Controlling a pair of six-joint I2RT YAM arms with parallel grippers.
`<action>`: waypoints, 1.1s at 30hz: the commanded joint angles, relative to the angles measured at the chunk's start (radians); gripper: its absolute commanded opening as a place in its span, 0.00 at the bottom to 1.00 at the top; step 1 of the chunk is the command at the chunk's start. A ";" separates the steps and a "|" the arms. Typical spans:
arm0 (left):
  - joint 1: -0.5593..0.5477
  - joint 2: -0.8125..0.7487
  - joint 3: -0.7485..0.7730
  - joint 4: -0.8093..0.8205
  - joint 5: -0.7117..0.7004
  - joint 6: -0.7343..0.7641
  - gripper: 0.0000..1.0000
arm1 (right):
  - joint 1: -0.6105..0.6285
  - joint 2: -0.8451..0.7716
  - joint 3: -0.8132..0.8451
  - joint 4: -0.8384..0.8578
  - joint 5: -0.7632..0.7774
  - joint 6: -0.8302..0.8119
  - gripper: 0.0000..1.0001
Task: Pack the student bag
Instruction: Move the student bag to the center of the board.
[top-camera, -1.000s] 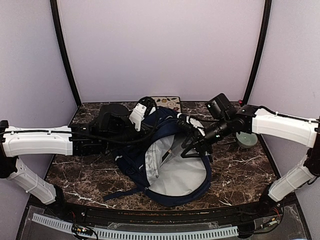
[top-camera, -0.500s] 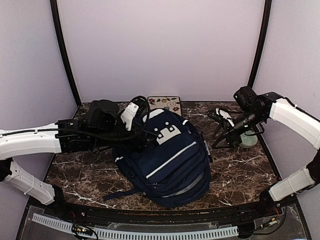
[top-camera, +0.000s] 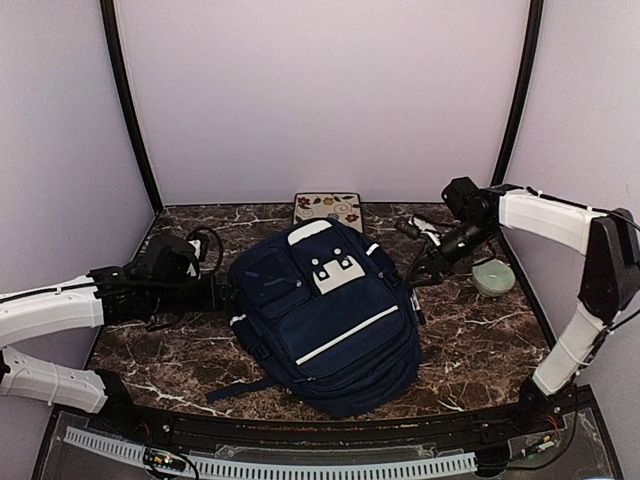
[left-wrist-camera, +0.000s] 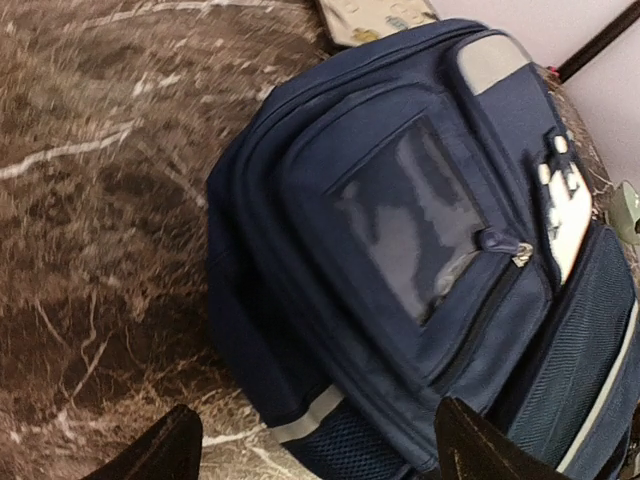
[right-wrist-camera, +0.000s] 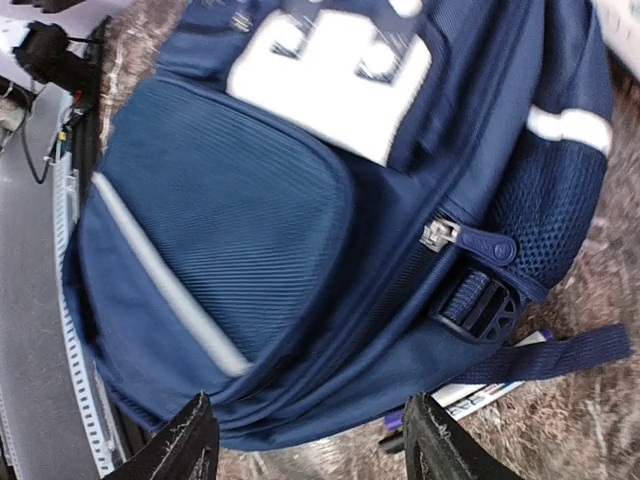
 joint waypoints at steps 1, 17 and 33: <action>0.047 0.001 -0.083 0.092 0.089 -0.151 0.83 | 0.003 0.119 0.038 0.070 0.030 0.069 0.65; 0.043 0.029 -0.194 0.238 0.167 -0.230 0.70 | 0.153 0.602 0.434 0.043 0.046 0.170 0.63; -0.161 -0.039 -0.028 0.062 0.183 0.289 0.63 | 0.160 0.558 0.762 0.043 0.074 0.300 0.64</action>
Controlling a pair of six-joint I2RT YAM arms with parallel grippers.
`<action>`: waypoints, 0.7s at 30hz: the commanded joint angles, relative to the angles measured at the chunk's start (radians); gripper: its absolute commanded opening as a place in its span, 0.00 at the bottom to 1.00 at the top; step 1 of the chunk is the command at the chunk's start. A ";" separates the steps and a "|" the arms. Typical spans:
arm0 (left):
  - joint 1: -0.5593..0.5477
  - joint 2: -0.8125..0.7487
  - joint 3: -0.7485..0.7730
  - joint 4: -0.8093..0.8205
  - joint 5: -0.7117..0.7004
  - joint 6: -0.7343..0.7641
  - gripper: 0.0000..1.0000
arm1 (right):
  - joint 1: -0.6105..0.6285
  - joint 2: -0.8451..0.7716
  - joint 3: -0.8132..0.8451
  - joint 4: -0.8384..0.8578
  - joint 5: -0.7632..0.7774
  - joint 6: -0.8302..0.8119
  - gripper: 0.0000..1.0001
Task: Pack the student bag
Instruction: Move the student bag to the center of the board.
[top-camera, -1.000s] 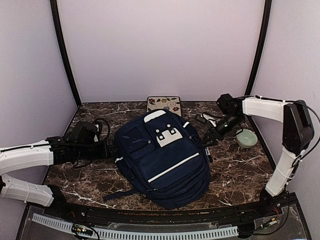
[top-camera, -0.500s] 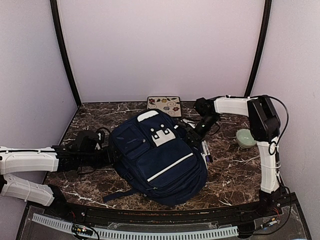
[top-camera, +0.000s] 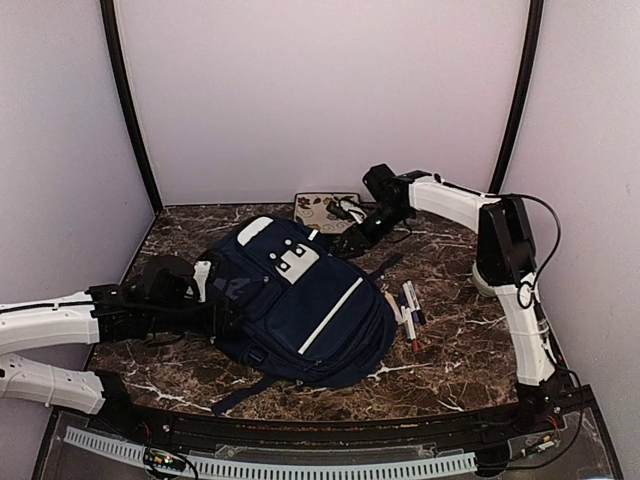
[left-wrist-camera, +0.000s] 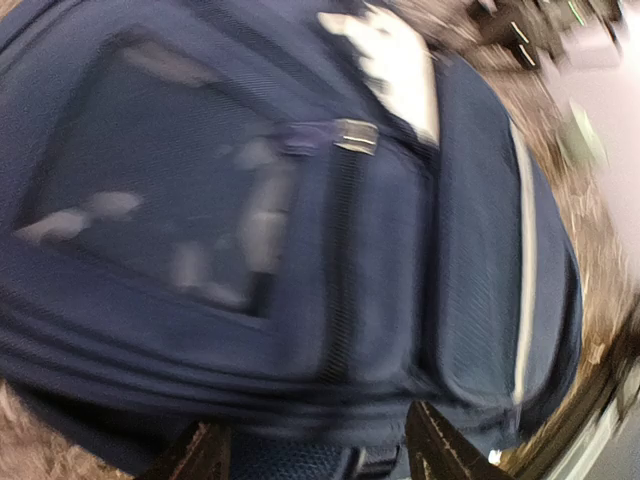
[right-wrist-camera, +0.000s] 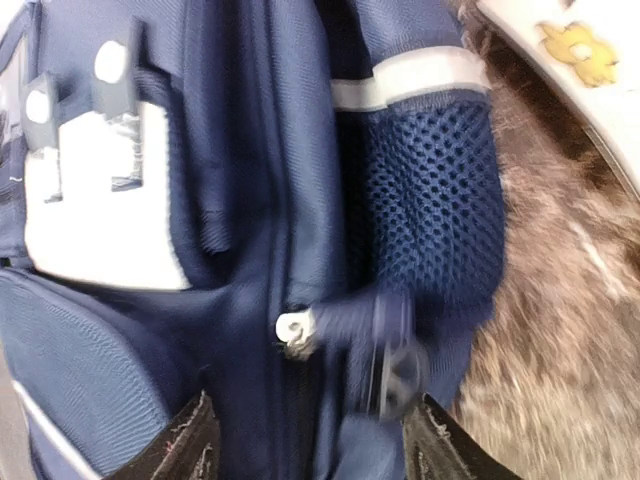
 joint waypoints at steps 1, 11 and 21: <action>-0.158 0.077 0.166 -0.044 0.031 0.361 0.63 | -0.016 -0.298 -0.195 0.090 0.005 0.012 0.65; -0.294 0.271 0.253 -0.135 0.127 0.660 0.60 | -0.009 -0.712 -0.706 0.104 -0.021 -0.117 0.66; -0.378 0.217 0.056 0.102 0.165 0.875 0.58 | 0.180 -0.839 -1.068 0.213 0.116 -0.326 0.64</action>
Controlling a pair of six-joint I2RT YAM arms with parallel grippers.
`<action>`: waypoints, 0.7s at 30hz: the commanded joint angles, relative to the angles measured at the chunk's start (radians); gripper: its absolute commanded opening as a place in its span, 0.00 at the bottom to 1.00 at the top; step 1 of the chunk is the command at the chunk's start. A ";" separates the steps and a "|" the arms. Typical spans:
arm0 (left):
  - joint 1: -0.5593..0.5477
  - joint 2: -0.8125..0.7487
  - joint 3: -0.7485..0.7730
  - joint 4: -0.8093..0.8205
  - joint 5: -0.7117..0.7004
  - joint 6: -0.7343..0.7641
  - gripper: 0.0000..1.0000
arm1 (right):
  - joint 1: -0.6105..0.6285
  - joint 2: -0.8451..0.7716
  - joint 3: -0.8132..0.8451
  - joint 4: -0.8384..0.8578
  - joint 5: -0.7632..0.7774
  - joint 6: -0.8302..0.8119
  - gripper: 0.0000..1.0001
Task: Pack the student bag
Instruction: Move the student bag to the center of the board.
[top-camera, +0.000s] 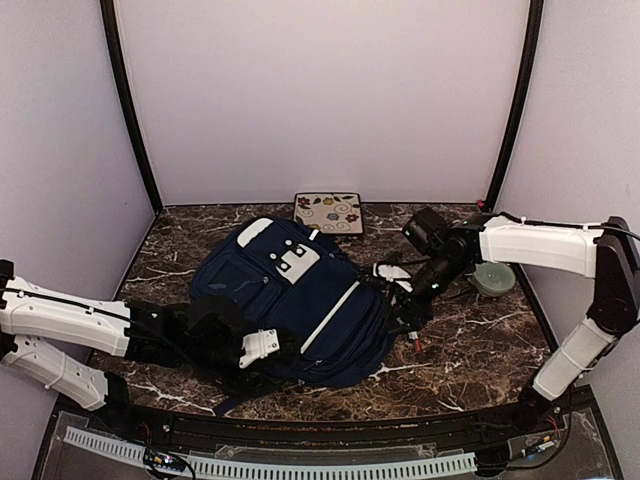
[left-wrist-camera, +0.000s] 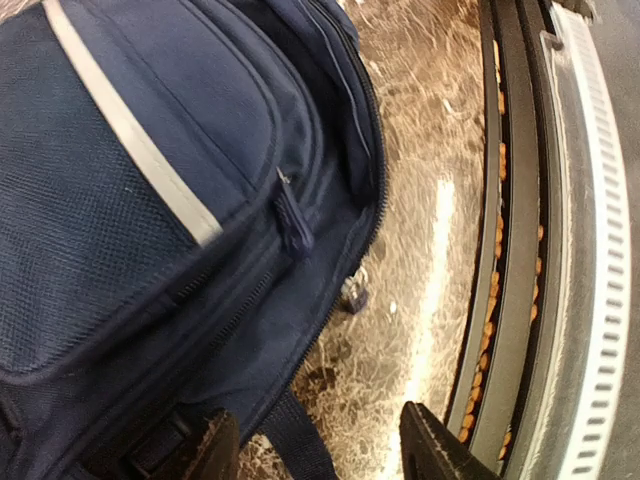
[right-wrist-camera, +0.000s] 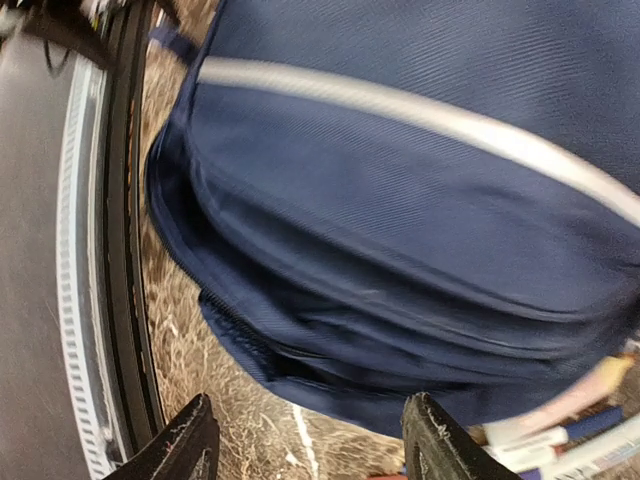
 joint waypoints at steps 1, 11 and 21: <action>-0.010 -0.020 -0.059 0.159 0.037 0.136 0.58 | 0.077 0.006 -0.053 0.087 0.102 -0.085 0.64; -0.047 0.138 0.007 0.153 -0.052 0.189 0.58 | 0.051 0.197 -0.004 0.250 0.259 -0.032 0.60; -0.070 0.228 0.027 0.236 -0.227 0.209 0.58 | -0.044 0.206 0.065 0.247 0.128 0.024 0.56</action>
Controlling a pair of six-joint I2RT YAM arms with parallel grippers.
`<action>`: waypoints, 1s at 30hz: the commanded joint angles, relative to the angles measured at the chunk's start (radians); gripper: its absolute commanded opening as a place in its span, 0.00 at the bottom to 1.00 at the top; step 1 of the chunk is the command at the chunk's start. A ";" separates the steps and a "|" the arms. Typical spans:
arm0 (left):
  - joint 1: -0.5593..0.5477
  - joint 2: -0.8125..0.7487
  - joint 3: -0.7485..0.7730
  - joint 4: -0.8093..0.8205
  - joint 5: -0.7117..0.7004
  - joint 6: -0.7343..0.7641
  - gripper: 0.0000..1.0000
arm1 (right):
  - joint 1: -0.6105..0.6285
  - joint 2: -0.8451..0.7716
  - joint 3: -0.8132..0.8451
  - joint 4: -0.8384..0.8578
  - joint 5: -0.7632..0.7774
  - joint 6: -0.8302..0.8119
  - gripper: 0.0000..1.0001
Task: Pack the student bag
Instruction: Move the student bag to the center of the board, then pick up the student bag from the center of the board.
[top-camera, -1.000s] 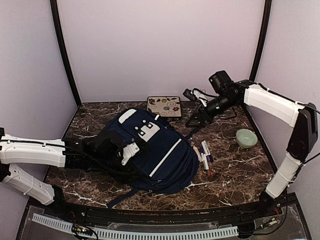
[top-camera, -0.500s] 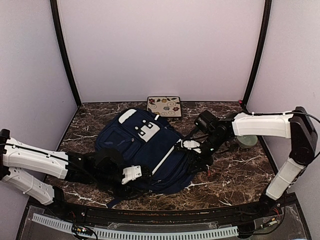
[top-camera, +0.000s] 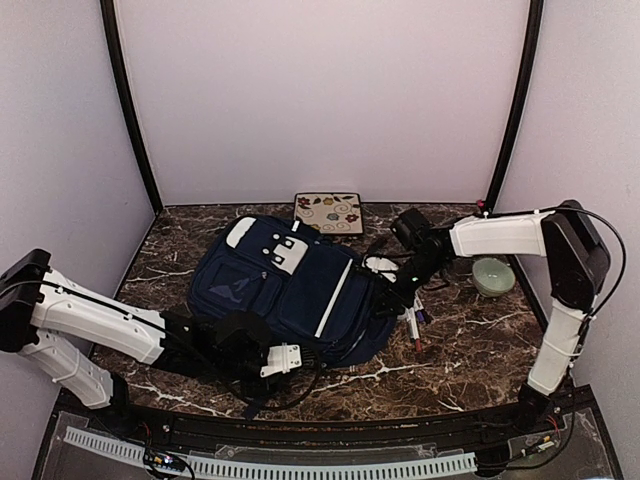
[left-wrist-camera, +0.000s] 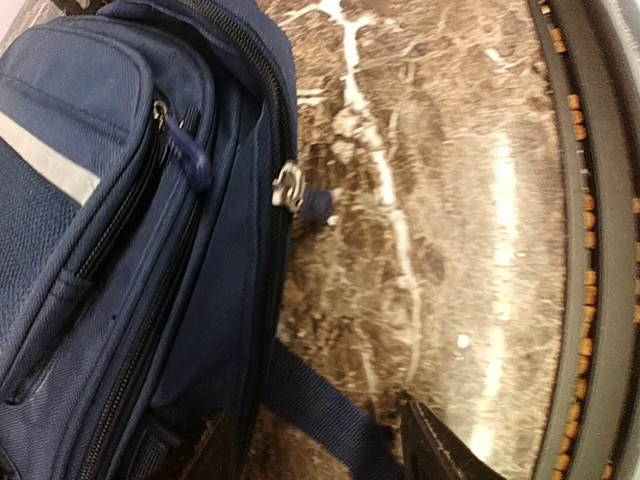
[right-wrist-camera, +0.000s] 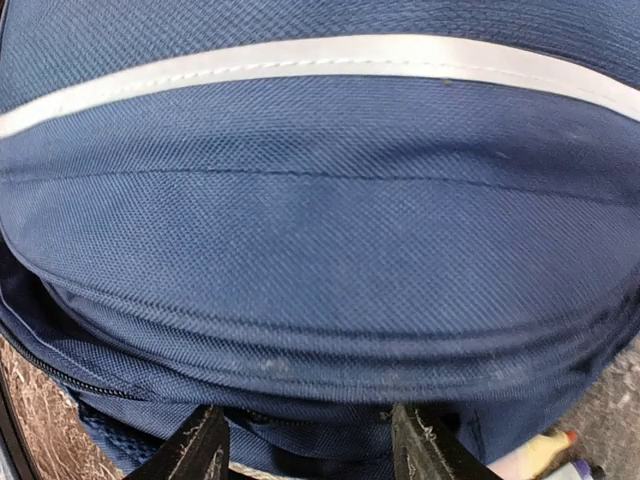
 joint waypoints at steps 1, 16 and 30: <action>-0.007 0.037 0.031 0.080 -0.084 0.023 0.58 | -0.008 -0.062 0.006 0.019 -0.038 0.032 0.56; -0.012 0.179 0.083 0.243 -0.203 0.080 0.32 | -0.013 -0.419 -0.118 0.030 -0.013 0.244 0.59; 0.023 0.178 0.068 0.600 -0.094 -0.101 0.00 | 0.032 -0.283 0.031 -0.237 -0.254 0.240 0.83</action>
